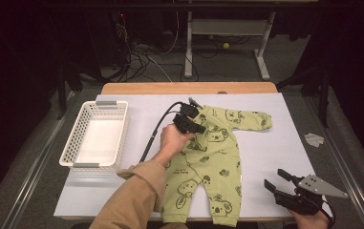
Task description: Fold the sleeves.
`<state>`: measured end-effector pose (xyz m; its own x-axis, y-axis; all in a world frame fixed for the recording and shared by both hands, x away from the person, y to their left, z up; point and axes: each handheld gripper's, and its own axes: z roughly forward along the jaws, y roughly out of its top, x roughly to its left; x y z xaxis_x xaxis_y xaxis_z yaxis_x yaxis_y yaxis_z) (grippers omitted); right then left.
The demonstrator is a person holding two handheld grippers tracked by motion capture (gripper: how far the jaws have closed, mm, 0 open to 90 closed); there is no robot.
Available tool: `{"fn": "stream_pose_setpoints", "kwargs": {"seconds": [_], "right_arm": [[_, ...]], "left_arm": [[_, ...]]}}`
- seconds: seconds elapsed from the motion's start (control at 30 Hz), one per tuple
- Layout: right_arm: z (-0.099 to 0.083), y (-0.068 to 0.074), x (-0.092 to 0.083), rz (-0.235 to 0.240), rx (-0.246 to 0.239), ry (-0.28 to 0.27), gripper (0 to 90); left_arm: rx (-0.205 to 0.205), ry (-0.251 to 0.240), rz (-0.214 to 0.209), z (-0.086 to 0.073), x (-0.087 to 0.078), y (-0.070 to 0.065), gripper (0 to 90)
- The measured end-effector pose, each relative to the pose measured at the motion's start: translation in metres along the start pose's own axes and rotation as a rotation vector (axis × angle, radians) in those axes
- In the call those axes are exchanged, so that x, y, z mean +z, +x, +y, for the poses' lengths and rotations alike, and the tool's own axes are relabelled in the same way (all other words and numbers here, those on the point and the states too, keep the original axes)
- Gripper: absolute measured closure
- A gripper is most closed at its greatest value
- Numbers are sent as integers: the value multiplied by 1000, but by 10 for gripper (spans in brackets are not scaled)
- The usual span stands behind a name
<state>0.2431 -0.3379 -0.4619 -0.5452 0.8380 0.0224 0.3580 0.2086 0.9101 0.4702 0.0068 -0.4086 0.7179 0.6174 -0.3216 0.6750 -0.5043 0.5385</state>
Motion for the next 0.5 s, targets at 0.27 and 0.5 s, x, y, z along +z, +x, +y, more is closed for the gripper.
{"fn": "stream_pose_setpoints", "kwargs": {"seconds": [0.27,0.5], "right_arm": [[0,0,-1,-7,-2,-4,347],[0,-1,0,-3,4,1,344]], "left_arm": [[45,-33,-28,10,11,-18,794],[43,-59,-8,11,8,-15,727]]}}
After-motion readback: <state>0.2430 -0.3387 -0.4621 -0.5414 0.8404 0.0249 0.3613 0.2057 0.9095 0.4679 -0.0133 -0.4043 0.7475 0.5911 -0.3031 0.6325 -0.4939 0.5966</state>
